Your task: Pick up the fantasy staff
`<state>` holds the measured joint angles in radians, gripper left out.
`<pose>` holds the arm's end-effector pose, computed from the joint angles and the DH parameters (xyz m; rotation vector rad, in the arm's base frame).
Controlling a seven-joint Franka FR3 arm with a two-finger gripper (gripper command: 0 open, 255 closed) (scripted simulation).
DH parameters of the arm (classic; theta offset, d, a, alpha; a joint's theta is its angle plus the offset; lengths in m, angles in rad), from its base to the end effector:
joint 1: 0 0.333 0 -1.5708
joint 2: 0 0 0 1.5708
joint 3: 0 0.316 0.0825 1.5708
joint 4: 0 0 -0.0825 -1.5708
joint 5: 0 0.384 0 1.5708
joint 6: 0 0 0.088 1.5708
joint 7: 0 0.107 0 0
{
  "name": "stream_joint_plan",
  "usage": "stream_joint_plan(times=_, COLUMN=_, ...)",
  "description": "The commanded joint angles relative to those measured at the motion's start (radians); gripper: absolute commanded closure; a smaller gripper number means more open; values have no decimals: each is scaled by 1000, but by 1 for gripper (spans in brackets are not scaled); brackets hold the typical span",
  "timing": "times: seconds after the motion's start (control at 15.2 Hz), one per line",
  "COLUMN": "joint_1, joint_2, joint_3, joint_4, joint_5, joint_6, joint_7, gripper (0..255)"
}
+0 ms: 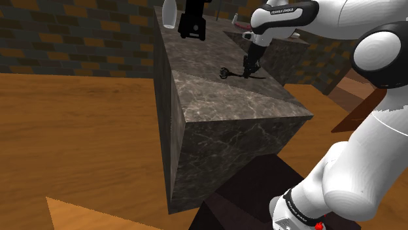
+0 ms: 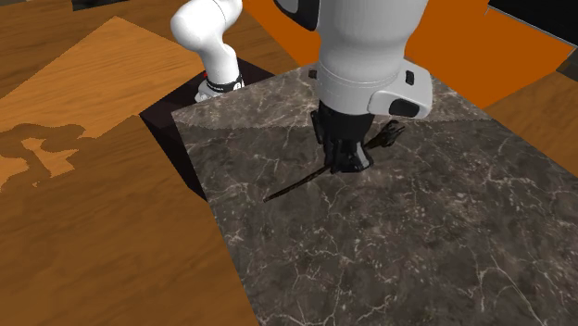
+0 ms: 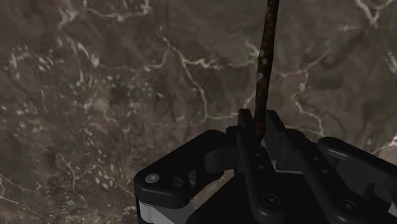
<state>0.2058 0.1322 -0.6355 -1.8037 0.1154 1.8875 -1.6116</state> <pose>0.5465 -0.2257 0.4787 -2.6091 -1.6872 -0.0236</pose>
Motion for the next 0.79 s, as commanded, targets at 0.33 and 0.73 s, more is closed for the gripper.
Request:
stream_joint_plan(times=0.33, joint_1=1, joint_2=-14, joint_3=-2, joint_4=73, joint_5=-11, joint_6=-84, joint_7=10, gripper=255)
stream_joint_plan(times=0.73, joint_1=-2, joint_2=-15, joint_3=-4, joint_4=152, joint_5=-13, joint_6=-164, joint_7=14, gripper=255)
